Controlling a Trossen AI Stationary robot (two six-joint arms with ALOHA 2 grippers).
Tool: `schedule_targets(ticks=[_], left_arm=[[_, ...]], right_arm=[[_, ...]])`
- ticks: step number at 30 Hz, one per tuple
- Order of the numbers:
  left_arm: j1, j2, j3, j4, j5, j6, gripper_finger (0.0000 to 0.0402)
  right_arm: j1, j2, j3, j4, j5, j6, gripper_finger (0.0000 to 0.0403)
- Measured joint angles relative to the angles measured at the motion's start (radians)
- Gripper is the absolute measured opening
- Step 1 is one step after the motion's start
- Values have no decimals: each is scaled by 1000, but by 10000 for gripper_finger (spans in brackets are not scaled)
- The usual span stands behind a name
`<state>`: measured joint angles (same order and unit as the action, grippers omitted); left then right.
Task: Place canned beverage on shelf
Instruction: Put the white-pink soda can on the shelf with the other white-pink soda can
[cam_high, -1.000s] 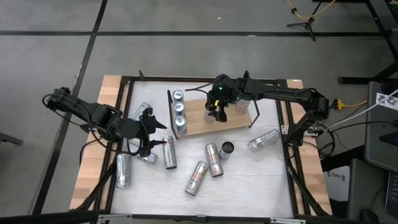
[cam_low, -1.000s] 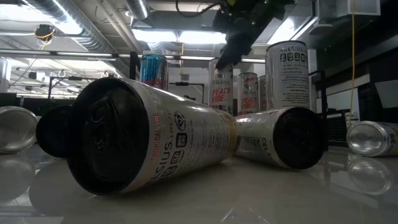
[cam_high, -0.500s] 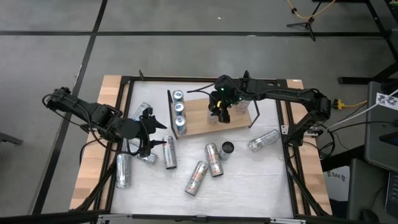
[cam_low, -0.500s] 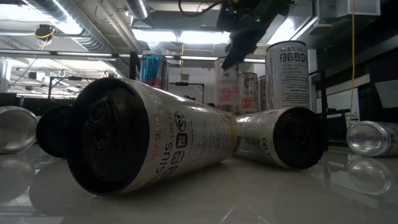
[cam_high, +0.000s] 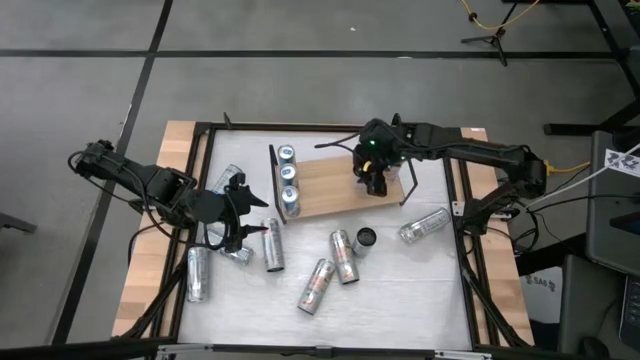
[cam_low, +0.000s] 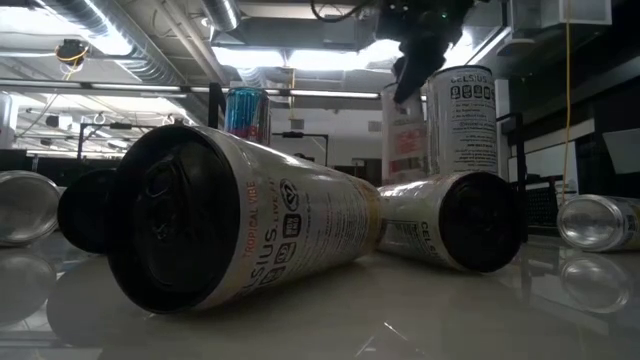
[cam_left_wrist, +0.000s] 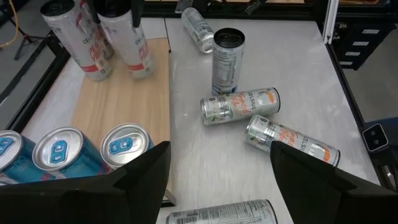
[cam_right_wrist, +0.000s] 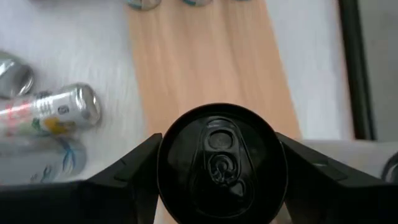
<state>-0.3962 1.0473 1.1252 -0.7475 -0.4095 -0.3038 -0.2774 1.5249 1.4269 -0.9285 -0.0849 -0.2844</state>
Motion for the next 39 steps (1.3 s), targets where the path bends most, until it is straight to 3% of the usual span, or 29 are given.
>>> schedule_targets(ticks=[6,12,19,39], left_arm=[[0,0,0,0,0,0,267],[0,0,0,0,-1,0,267],[0,0,0,0,-1,0,267],[0,0,0,0,-2,0,267]], right_arm=[[0,-17,-9,-26,0,0,251],[0,-122,-112,-3,26,45,251],[0,-259,-240,152,67,82,252],[-99,-173,-247,196,44,14,253]])
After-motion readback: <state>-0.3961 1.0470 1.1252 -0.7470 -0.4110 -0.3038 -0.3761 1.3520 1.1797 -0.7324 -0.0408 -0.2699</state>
